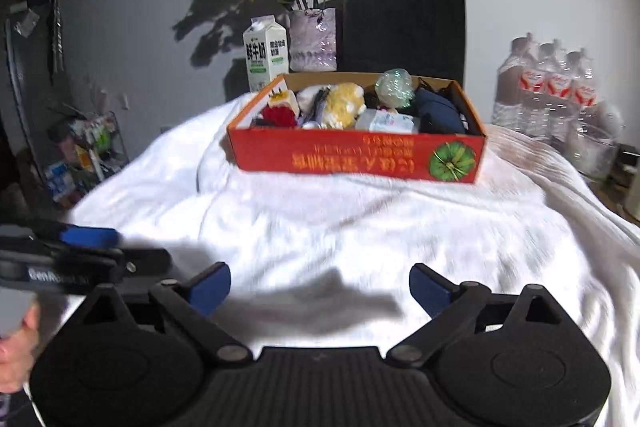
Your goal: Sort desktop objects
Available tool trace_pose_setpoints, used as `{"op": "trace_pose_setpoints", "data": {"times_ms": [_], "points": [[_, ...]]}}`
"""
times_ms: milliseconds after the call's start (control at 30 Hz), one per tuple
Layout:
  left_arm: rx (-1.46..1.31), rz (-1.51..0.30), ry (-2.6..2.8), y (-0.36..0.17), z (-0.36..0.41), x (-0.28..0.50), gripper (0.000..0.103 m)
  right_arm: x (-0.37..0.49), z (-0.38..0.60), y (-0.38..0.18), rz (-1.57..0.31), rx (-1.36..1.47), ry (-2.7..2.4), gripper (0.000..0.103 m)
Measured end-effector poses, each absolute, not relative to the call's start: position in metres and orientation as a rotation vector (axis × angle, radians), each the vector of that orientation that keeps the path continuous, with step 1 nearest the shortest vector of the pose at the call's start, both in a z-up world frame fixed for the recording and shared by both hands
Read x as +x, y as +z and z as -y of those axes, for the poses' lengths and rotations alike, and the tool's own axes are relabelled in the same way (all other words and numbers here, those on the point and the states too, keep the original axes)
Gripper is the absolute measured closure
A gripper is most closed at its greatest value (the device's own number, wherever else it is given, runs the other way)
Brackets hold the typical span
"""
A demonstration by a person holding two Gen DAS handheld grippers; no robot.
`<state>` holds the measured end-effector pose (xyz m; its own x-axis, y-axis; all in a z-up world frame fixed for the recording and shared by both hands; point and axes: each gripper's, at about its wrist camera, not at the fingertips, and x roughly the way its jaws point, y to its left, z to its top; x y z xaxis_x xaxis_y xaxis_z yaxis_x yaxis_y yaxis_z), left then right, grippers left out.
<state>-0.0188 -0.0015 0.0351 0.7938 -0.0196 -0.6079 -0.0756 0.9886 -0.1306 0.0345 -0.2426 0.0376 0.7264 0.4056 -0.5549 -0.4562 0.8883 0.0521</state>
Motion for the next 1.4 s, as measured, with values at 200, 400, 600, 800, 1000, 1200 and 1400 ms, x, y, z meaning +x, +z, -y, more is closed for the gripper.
{"op": "trace_pose_setpoints", "data": {"times_ms": [200, 400, 600, 800, 1000, 1200, 1400], "points": [[-0.142, -0.634, 0.05, 0.032, 0.004, -0.043, 0.013, -0.016, 0.252, 0.02, -0.551, -0.009, 0.381, 0.002], [-0.132, -0.645, 0.051, 0.021, 0.015, -0.033, 0.013, -0.014, 0.259, 0.011, -0.55, 0.009, 0.316, 0.002], [-0.096, -0.666, 0.085, 0.008, 0.025, -0.012, 0.013, 0.014, 0.258, 0.001, -0.577, 0.027, 0.314, 0.002], [-0.033, -0.648, 0.071, 0.01, 0.033, 0.007, 0.006, 0.039, 0.249, -0.003, -0.586, -0.035, 0.294, 0.002], [-0.045, -0.713, 0.069, -0.003, 0.031, 0.022, 0.0, 0.054, 0.24, -0.01, -0.62, -0.105, 0.288, 0.0], [-0.092, -0.704, 0.07, -0.006, 0.028, 0.023, 0.0, 0.061, 0.239, -0.019, -0.627, -0.129, 0.292, 0.0], [-0.127, -0.747, -0.031, 0.032, 0.015, 0.002, 0.002, 0.066, 0.251, -0.021, -0.66, -0.038, 0.318, 0.0]]}}
